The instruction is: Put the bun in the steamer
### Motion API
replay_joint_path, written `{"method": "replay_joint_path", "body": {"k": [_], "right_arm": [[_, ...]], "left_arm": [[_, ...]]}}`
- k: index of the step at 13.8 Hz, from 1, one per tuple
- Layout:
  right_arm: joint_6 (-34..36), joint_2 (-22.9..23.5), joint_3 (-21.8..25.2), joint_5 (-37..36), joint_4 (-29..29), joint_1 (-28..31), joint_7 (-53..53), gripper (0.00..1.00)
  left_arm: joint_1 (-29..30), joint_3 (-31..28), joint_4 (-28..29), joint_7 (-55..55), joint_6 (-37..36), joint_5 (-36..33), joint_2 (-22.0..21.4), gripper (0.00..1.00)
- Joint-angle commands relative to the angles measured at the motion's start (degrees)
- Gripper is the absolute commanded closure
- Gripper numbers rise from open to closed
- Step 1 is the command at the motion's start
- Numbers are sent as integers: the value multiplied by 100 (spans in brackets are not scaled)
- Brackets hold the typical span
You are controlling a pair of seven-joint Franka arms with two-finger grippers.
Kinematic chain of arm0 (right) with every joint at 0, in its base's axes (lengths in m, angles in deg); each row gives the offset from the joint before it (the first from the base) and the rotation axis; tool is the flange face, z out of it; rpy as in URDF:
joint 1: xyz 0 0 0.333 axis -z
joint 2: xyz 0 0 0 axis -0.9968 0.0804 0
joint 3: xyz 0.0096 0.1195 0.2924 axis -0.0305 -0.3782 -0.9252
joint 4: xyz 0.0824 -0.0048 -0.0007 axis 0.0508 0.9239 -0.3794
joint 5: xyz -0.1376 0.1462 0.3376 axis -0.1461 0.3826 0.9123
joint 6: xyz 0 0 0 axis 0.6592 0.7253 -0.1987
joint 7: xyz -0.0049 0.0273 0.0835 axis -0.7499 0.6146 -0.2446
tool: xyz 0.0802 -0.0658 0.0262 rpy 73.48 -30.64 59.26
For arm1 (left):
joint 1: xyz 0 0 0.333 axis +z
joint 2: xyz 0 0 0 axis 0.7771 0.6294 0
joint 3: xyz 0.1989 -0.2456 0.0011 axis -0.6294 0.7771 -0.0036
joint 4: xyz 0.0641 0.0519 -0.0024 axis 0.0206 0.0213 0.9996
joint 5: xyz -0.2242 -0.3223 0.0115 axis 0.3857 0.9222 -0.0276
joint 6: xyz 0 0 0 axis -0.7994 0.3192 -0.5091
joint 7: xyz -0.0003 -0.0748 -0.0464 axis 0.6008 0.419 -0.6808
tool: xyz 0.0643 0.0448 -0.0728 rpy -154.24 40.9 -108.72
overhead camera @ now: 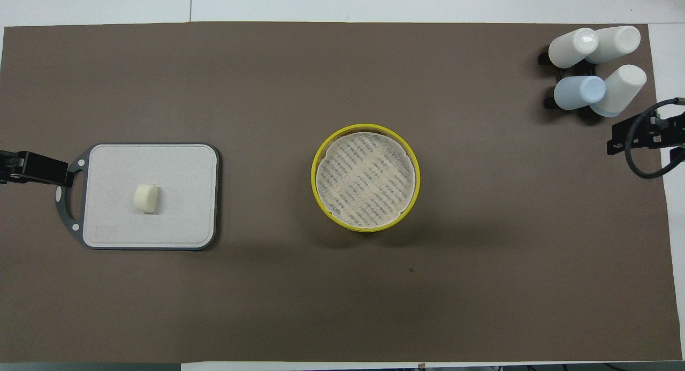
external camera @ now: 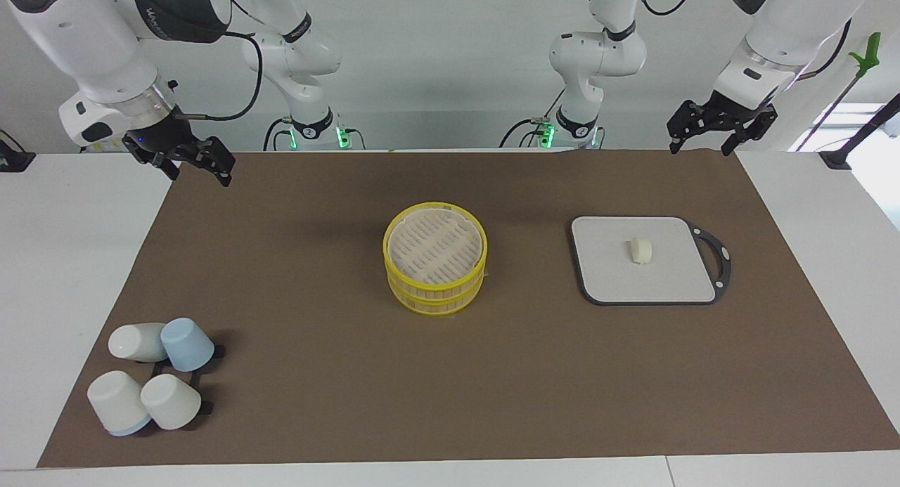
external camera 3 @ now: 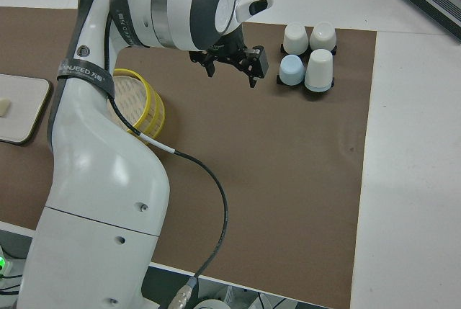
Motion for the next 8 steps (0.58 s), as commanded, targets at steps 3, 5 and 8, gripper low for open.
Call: {"method": "replay_joint_path", "body": {"k": [3,5,8], "right_arm": [[-175,-107,-49,41,119,-3,131,0],[-341,-98,-145,111,119,-264,79,0],[-386,217,-155,155,-47,-1615,-1548,0]], "left_arm": [[43,1,150,68,100,87,-84,0],[43,1,202,68,91,87,-119,0],[43,1,212,68,126,87,-119,0]]}}
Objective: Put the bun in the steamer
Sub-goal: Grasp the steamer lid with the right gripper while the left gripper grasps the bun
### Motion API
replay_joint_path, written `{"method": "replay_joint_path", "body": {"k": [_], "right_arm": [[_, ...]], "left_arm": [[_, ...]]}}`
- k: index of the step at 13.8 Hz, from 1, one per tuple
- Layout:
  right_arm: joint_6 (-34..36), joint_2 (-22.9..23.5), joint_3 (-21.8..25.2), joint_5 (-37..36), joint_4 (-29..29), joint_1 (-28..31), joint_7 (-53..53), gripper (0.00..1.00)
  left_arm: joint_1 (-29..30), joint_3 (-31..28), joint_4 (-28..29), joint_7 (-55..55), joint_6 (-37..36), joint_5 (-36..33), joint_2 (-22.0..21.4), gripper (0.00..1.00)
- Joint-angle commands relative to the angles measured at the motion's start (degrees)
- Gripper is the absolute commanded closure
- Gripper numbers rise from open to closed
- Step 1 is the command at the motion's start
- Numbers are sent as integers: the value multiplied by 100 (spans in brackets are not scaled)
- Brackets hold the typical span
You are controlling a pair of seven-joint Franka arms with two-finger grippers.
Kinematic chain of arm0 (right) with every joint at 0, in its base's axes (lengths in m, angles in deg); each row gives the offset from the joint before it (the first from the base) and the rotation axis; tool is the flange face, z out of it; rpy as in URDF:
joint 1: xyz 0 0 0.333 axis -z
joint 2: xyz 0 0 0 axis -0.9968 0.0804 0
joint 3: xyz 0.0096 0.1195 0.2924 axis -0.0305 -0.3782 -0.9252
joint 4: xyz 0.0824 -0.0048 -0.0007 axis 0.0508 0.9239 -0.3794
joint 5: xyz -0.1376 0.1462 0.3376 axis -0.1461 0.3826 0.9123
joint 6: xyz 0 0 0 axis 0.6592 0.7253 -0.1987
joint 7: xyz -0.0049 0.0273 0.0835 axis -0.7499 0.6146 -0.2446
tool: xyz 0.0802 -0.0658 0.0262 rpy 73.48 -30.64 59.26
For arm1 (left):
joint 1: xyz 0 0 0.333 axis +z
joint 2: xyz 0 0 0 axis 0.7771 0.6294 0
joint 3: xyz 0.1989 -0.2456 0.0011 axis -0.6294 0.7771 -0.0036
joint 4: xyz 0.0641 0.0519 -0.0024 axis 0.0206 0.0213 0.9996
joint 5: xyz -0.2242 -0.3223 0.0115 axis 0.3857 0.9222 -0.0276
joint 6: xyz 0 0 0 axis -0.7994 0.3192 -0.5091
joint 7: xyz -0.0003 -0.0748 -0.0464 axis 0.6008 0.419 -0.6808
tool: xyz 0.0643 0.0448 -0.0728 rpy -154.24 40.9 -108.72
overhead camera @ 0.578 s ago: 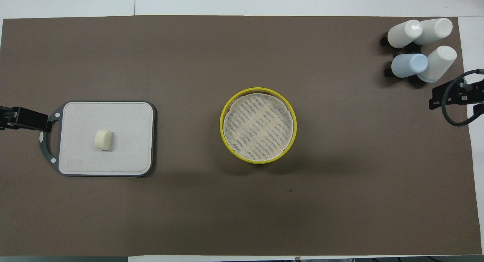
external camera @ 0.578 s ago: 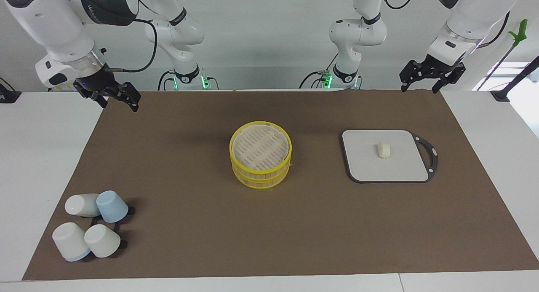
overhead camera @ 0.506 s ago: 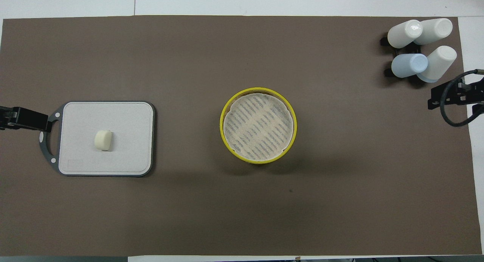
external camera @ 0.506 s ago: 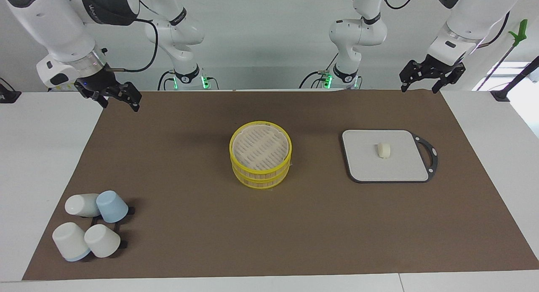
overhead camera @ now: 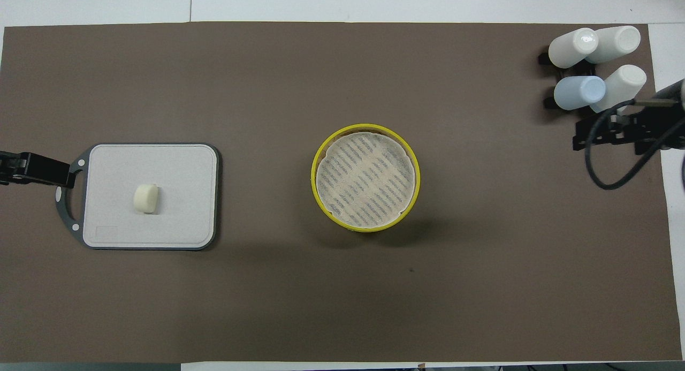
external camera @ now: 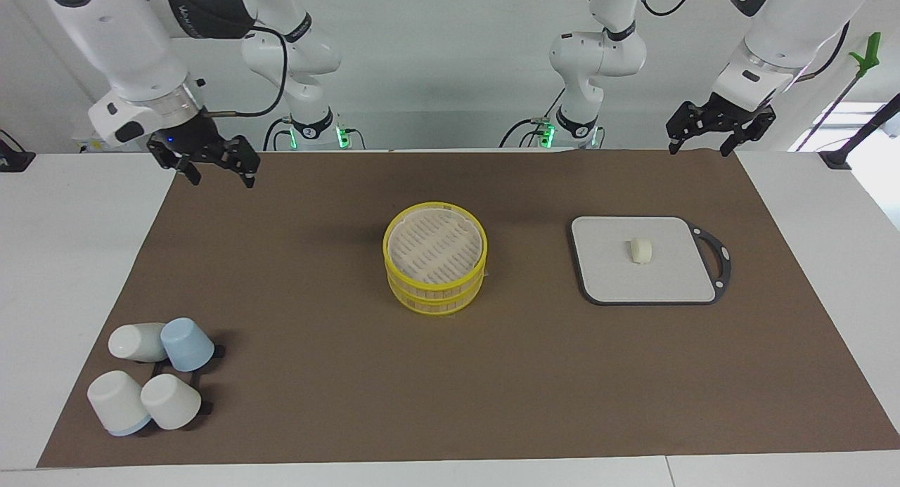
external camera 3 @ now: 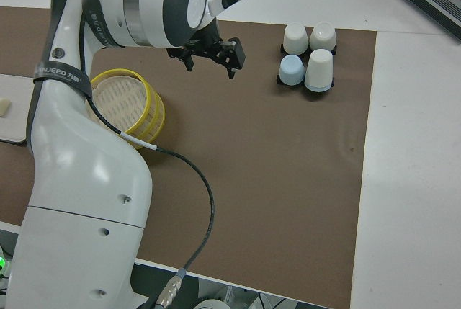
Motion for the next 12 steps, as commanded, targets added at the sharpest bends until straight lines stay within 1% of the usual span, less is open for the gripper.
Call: {"method": "replay_joint_path", "body": {"k": [1,2,3,4,5,6,7,8,9,10,11,12], "right_arm": [[-221,583,-28,-9,-319,-1375,-1780,0],[-421,1013,-28,-26,-609,-1885,-2309,0],[-745,1269,-28,-18,-716,-2229,-2671,0],[-1071,1481,-28,-18,-735,-2520,-2962,0],[-1396,1657,-28,-44,-726,-2749,-3156,0],[-1721,1781,-28,-79,-674,-2847,-3228,0],[-1898,1956,-28,-71,-674,-2891,-3272,0],[-1970,2132,-19,-71,-691,-3066,-3342,0],[-2223,2246,-19,-105,-674,-3155,-3438,0],[-2434,2335,-19,-106,-595,-3208,-3465,0],[-2514,2344,-28,-97,-455,-3217,-3474,0],[-2524,2353,-28,-97,-436,-3217,-3474,0]], "left_arm": [[43,1,177,77,135,85,-119,0],[43,-8,194,86,187,85,-119,0],[52,-8,342,112,283,85,-180,0],[139,-17,753,129,563,77,-337,0],[192,-17,1427,156,1070,77,-574,0],[201,-17,2138,243,1658,77,-785,0],[210,-17,2815,383,2238,77,-909,0],[314,-17,3379,524,2853,77,-928,0],[411,-17,3855,699,3582,77,-806,0],[456,-17,4190,866,4259,77,-552,0],[500,-17,4350,920,4831,77,-272,0],[500,-17,4378,912,5168,77,45,0]]}}
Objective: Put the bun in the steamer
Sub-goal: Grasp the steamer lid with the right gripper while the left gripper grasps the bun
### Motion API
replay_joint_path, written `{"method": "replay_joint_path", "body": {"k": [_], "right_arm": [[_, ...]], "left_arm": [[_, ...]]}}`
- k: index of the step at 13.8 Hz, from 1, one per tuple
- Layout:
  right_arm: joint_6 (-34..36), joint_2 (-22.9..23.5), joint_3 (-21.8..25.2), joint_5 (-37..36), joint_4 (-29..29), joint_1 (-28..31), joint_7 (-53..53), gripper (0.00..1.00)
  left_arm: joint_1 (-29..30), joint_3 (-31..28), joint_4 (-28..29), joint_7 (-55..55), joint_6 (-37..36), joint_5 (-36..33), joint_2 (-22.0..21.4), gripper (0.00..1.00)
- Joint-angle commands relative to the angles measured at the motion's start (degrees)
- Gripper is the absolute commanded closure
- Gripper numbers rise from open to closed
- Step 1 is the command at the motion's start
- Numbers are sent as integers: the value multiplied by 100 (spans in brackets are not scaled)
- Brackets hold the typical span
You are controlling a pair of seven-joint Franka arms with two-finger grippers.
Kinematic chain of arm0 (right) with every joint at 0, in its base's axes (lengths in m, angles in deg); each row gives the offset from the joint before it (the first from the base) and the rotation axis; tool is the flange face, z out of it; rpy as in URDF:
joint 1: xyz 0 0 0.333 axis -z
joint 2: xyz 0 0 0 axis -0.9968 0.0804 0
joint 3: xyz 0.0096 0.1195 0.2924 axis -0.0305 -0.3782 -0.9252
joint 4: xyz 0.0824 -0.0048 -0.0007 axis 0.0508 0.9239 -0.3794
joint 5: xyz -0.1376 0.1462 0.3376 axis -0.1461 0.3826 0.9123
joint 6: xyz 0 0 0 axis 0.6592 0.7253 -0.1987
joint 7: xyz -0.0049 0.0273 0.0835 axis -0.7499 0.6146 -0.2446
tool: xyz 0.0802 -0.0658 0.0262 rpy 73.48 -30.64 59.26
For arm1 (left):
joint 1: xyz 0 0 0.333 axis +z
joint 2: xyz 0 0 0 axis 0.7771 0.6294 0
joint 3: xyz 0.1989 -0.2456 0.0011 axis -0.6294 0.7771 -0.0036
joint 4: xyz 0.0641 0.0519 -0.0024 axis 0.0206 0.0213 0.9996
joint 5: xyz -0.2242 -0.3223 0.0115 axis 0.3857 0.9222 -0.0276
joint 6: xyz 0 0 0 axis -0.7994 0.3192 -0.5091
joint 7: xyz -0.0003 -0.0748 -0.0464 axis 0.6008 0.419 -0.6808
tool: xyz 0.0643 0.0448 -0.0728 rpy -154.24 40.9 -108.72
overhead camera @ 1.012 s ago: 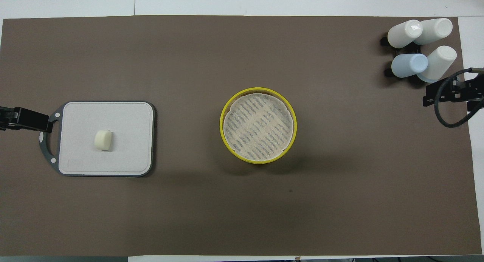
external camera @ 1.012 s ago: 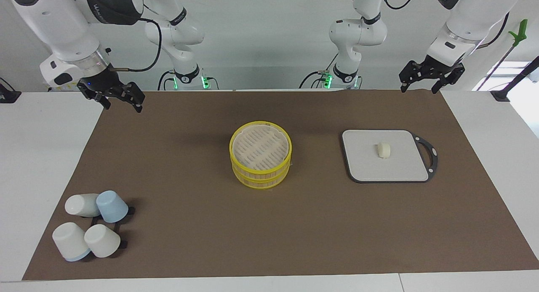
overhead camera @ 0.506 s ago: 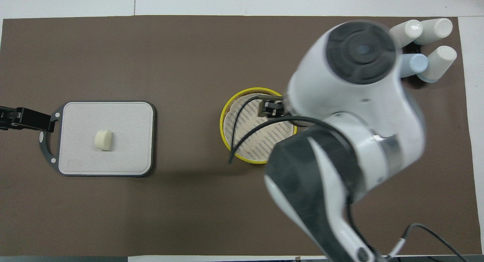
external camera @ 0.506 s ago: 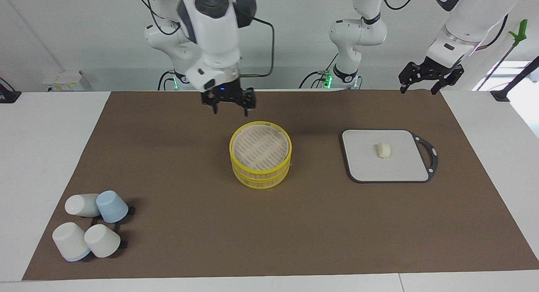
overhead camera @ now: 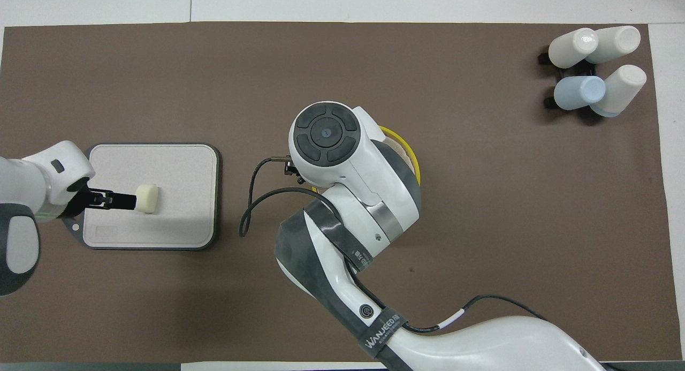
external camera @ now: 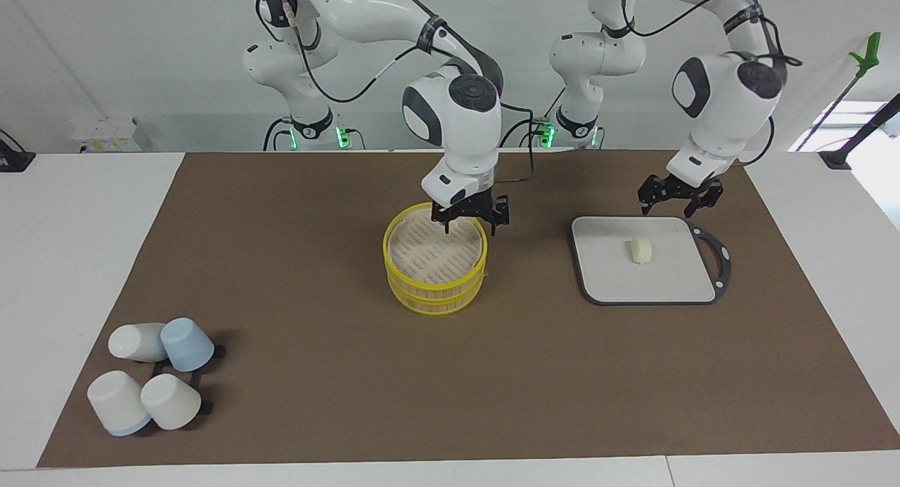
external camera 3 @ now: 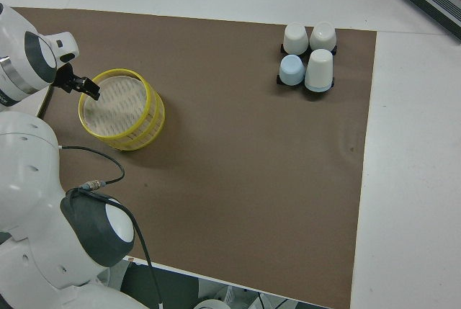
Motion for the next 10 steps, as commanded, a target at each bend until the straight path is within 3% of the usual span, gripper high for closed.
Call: {"method": "replay_joint_path", "body": {"k": [1,2,3,4,6,9,10], "right_arm": [[-101,43,28,-41,31,-68,-131,0],[-344,61,28,-41,135,-103,-113,0],[-599,35,28,-41,371,-95,-104,7],[-767,-9,28,-32,530,-103,-96,22],[-821,-36,28,-24,602,-112,-104,42],[-865,-36,28,29,628,-112,-95,63],[-865,-36,28,47,629,-112,-95,76]], "left_arm": [[50,33,288,144,962,75,579,0],[24,42,288,118,1077,75,685,0],[24,42,288,91,1052,84,687,0],[-2,50,270,30,1061,110,695,0],[-143,42,279,-120,1157,154,730,0],[-187,42,296,-94,1359,154,871,4],[-187,42,314,-68,1360,154,880,5]]}}
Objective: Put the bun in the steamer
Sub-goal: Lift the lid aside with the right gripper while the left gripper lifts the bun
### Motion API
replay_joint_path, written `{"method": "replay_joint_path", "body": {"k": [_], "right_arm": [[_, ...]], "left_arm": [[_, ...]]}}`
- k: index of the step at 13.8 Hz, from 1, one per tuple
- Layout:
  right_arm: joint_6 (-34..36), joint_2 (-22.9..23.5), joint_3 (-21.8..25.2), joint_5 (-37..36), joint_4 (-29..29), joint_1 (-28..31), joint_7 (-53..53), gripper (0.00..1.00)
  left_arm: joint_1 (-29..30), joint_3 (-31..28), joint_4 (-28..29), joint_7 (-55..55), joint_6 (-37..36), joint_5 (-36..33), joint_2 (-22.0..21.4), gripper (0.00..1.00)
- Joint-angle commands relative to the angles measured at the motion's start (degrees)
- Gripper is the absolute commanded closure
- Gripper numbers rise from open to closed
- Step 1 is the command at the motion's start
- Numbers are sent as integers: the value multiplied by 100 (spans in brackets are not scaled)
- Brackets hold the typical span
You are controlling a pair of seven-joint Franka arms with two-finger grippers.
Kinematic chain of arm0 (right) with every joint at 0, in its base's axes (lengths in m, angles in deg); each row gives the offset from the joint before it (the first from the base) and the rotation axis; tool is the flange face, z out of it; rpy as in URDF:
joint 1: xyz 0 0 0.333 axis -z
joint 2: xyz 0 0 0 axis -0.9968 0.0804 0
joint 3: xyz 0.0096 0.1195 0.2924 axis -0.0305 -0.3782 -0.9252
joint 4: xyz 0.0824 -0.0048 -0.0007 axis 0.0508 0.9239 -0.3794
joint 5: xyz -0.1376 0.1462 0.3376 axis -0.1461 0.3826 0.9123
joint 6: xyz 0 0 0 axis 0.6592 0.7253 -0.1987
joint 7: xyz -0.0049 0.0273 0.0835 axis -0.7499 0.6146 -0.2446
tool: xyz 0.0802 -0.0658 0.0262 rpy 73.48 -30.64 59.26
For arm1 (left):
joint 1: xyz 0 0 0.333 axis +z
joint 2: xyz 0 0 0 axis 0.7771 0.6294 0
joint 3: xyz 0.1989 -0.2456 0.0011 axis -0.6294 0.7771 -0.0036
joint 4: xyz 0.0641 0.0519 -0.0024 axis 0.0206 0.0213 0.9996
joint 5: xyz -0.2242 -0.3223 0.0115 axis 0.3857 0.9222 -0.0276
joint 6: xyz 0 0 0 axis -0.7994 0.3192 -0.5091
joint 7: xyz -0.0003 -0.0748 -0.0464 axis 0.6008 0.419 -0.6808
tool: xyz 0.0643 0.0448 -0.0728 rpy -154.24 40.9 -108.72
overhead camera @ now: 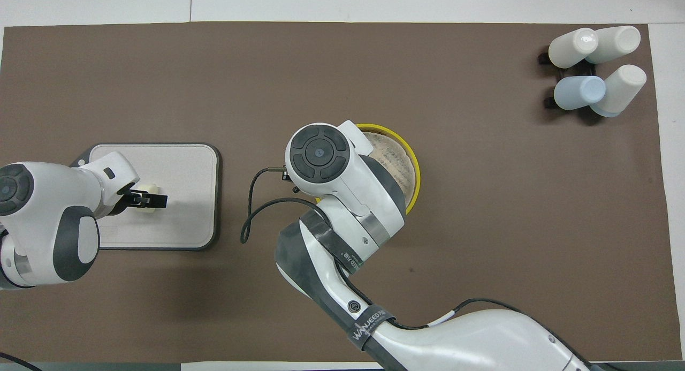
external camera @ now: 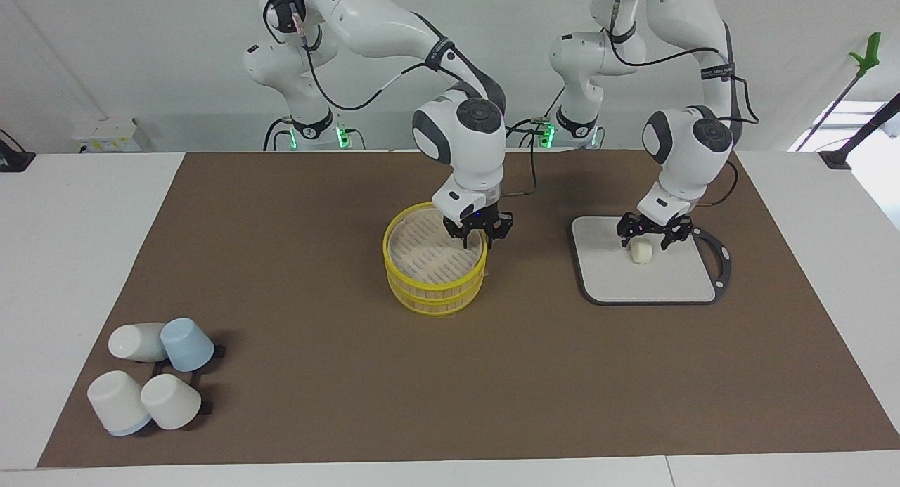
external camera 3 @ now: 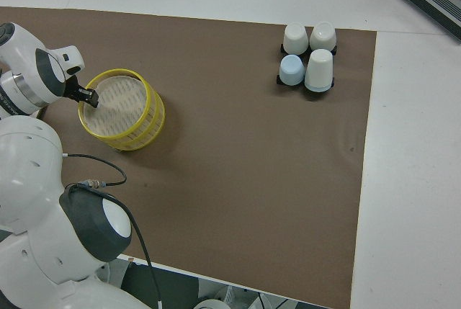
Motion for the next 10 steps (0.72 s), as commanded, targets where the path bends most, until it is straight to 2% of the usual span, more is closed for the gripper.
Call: {"method": "replay_joint_path", "body": {"k": [1,2,4,5,7,9,10], "right_arm": [[-102,-130,25,28,190,-14,-88,91],[-93,-130,25,37,172,3,-79,100],[38,-130,16,28,41,56,-71,100],[465,-78,34,45,-281,143,8,100],[1616,54,34,10,-1064,556,769,100],[2295,-164,86,-16,-1199,863,1665,100],[2533,-383,95,-59,-1094,1100,1966,100]], "left_arm": [[-92,-53,32,5,207,95,87,5],[-92,-53,67,6,285,95,87,9],[-92,-53,102,6,330,95,122,21],[-92,-53,102,6,330,95,139,31],[-83,-53,146,14,409,95,148,63],[-75,-53,120,-38,383,95,157,93],[-83,-53,59,-73,296,95,166,96]]}}
